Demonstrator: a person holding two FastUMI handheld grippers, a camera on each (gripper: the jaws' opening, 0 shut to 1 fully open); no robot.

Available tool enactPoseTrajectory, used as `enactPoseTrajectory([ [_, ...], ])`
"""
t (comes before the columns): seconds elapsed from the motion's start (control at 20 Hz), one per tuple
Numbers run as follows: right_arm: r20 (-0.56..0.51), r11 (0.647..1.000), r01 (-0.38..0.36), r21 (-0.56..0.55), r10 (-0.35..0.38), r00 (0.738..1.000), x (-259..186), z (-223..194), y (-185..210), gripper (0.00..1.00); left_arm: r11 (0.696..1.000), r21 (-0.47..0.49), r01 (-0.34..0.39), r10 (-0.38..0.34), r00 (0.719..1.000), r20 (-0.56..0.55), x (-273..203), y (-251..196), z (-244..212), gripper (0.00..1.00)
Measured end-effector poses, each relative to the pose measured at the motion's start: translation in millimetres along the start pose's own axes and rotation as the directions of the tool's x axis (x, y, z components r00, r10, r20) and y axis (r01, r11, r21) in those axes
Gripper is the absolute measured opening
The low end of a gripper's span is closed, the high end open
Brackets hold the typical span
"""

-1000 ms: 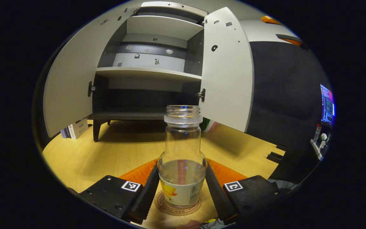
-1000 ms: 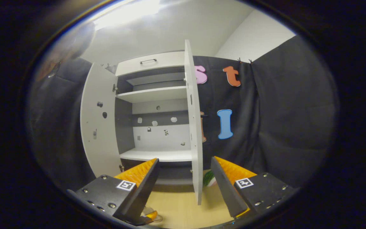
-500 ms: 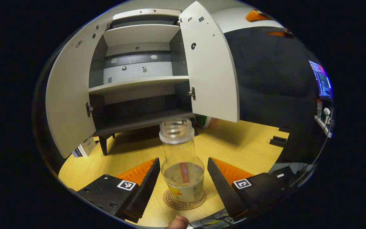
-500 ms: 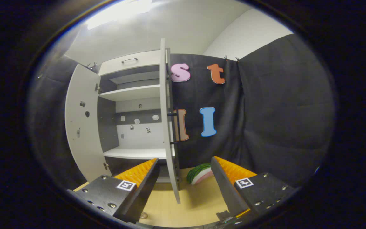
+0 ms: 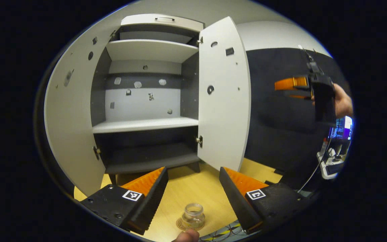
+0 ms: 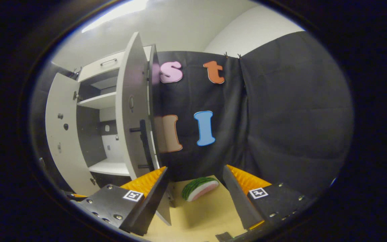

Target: Grasp the bottle in the cabinet with the left hand and place it on the coaster, then close the right door with the right hand and the left door with the left hand.

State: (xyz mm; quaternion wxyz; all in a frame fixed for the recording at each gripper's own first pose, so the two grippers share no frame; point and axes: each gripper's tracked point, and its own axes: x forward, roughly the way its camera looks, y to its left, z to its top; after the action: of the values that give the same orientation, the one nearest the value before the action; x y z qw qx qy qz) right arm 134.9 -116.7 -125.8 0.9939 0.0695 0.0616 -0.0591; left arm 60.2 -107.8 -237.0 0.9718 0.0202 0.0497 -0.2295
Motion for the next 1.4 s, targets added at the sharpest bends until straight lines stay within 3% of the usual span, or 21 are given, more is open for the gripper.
enactPoseTrajectory([
  [0.05,0.003,1.0,-0.02,0.019,0.02,1.0,12.7,6.2,4.8,0.98,1.0,-0.019,0.009,-0.008,1.0,0.022,0.4,1.1,21.5,0.97],
  [0.15,-0.025,0.997,-0.07,0.012,0.07,0.997,36.6,8.7,18.4,0.98,0.999,-0.035,0.027,-0.025,0.998,0.051,2.0,4.3,59.5,0.95],
  [0.25,-0.036,0.994,-0.111,0.0,0.111,0.993,61.8,15.4,24.1,0.98,1.0,-0.016,-0.015,0.016,0.997,0.082,-0.8,22.6,93.6,0.95],
  [0.5,-0.06,0.997,-0.076,0.007,0.076,0.995,110.8,20.8,15.2,0.98,0.999,0.037,-0.012,0.007,0.99,0.139,-11.9,38.2,151.2,0.94],
  [0.65,-0.049,0.991,-0.127,-0.037,0.125,0.991,116.7,20.5,37.0,0.98,0.996,0.075,-0.054,0.04,0.985,0.169,-19.7,54.2,171.5,0.95],
  [0.75,-0.074,0.979,-0.2,-0.035,0.197,0.977,117.9,13.6,62.2,0.99,0.992,0.082,-0.096,0.08,0.981,0.174,-25.0,64.1,179.9,0.95],
  [0.85,-0.077,0.978,-0.208,-0.03,0.205,0.976,112.3,13.9,67.0,1.0,0.992,0.056,-0.115,0.103,0.98,0.171,-30.4,66.6,185.0,0.95],
  [0.95,-0.079,0.979,-0.204,-0.018,0.202,0.976,114.4,11.9,71.1,0.87,0.993,0.032,-0.118,0.111,0.98,0.165,-37.6,65.8,187.7,0.95],
  [1.0,-0.08,0.978,-0.207,-0.026,0.205,0.976,114.9,10.3,77.6,0.92,0.992,0.027,-0.127,0.121,0.979,0.165,-42.4,66.4,189.0,0.95],
  [1.05,-0.081,0.976,-0.214,-0.041,0.21,0.974,113.6,11.0,84.1,0.86,0.99,0.022,-0.138,0.132,0.977,0.168,-47.5,66.4,191.0,0.95],
  [1.1,-0.082,0.974,-0.221,-0.055,0.216,0.973,112.6,9.7,91.8,0.93,0.989,0.015,-0.147,0.142,0.975,0.172,-51.2,65.1,192.5,0.95],
  [1.4,-0.046,0.978,-0.198,-0.067,0.195,0.98,99.1,8.7,117.9,0.93,0.984,0.024,-0.178,0.171,0.968,0.185,-66.7,60.3,198.7,0.95],
])
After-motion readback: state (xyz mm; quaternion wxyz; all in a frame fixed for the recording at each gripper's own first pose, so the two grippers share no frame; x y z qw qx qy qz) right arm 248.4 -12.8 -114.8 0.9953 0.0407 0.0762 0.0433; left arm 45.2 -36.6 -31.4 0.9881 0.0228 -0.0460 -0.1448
